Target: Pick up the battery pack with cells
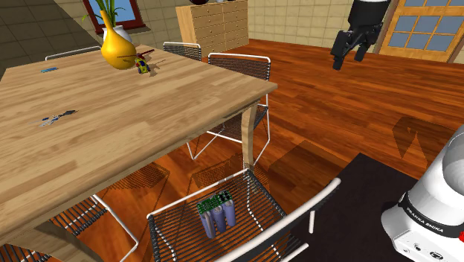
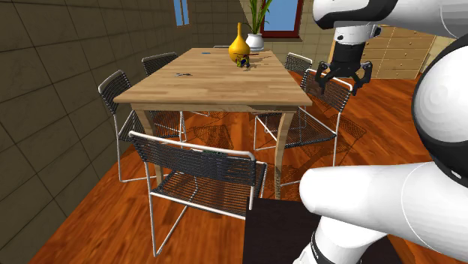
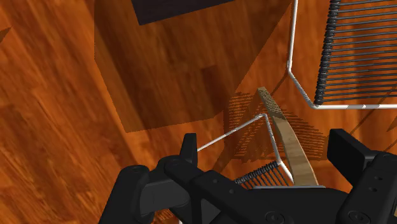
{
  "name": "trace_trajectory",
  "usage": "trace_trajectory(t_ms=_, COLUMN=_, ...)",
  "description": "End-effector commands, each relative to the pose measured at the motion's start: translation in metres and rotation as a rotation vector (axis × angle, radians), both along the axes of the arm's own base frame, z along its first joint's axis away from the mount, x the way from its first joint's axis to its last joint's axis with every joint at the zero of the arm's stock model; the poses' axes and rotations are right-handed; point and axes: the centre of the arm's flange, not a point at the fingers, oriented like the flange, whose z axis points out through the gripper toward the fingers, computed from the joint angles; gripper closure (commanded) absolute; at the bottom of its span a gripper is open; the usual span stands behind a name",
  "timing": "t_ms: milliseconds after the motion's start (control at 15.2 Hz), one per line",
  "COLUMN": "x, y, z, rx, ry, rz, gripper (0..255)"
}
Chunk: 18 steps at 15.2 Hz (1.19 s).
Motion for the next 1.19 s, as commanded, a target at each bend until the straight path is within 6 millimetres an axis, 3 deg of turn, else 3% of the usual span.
trace_trajectory(t_ms=0, x=0.000, y=0.000, z=0.000, rx=0.000, ry=0.000, rz=0.000, gripper=0)
trace_trajectory(t_ms=1122, x=0.052, y=0.157, z=-0.145, rx=0.017, ry=0.013, rz=0.168, gripper=0)
